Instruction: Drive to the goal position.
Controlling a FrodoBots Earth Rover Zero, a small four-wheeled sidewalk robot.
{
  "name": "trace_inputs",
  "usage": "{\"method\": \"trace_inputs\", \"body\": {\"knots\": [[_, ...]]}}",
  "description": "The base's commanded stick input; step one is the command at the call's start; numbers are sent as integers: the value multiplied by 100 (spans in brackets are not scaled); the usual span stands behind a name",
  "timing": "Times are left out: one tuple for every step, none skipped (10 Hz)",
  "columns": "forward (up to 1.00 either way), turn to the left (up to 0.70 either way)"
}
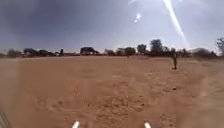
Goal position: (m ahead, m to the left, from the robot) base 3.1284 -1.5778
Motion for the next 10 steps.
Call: {"method": "trace_inputs", "body": {"knots": [[100, 0], [100, 0], [100, 0], [100, 0], [100, 0], [100, 0], [100, 0], [100, 0], [100, 0], [100, 0]]}}
